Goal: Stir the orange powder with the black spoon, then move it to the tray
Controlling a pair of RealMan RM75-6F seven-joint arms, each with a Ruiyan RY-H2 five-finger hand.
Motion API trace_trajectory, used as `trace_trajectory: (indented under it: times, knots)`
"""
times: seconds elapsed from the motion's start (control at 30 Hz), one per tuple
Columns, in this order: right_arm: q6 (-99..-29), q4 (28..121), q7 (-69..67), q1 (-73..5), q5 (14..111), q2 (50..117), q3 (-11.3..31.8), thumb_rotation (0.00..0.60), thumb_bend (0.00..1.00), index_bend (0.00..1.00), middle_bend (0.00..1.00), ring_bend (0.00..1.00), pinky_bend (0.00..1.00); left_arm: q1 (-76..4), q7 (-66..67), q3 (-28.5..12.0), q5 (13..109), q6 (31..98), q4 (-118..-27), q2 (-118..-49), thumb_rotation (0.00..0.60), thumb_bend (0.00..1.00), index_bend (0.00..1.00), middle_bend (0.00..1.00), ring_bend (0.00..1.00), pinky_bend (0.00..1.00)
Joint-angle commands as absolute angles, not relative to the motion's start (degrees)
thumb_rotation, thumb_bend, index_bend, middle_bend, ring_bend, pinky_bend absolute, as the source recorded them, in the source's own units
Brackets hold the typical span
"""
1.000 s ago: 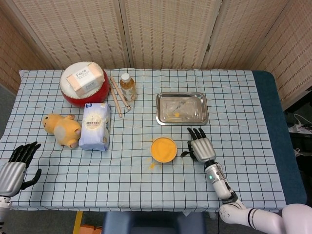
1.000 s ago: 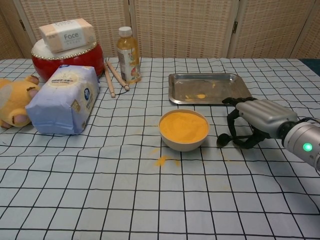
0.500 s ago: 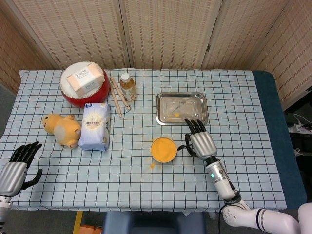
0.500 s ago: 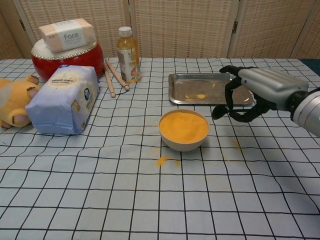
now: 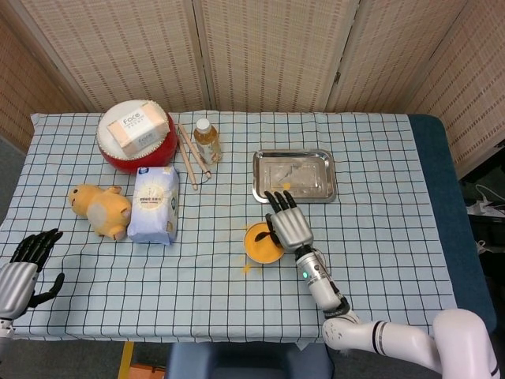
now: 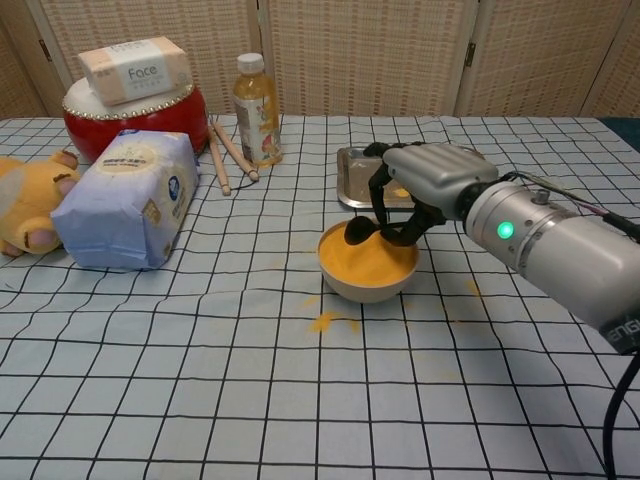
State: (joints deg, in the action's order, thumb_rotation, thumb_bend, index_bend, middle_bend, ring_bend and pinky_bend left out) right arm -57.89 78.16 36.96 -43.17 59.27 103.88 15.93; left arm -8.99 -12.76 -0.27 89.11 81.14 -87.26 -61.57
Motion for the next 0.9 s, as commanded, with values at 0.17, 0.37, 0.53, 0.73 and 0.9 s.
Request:
trace_trajectory:
  times: [0.17,0.37,0.53,0.73,0.9]
  knots:
    - [-59.19,80.03,40.83,-43.70,57.28,103.95,14.40,0.600,0.33,0.45,0.00,0.00,0.01,-9.06,-13.49,-0.10,89.44,81.12,-86.90,-61.42,0.600,0.47,0.00,0.00,0.00,0.03]
    - [-61.22,84.63,41.54,-42.42,56.88,100.60,13.31,0.600,0.33,0.41,0.00,0.00,0.01,-9.00,-13.17,-0.01,89.69,81.39,-87.05,-61.50,0.600,0.47,0.00,0.00,0.00,0.03]
    - [-62.57,85.88,40.70,-41.59,57.46,99.02,13.11,0.600,0.33,0.41,0.00,0.00,0.01,-8.89,-12.94,0.03,89.82,81.67,-87.15,-61.51,0.600,0.47,0.00,0.00,0.00,0.03]
    - [-59.90,86.86,38.55,-40.94,53.03,94.15,14.08,0.600,0.33,0.41,0.00,0.00,0.01,-8.86,-12.10,0.09,89.93,81.79,-87.34,-61.73,0.600,0.47,0.00,0.00,0.00,0.03]
    - [-57.96,85.76,37.10,-41.96,50.52,93.09,15.03,0.600,0.33,0.42,0.00,0.00,0.01,-9.03,-11.53,0.04,89.73,81.43,-87.41,-61.89,0.600,0.47,0.00,0.00,0.00,0.03]
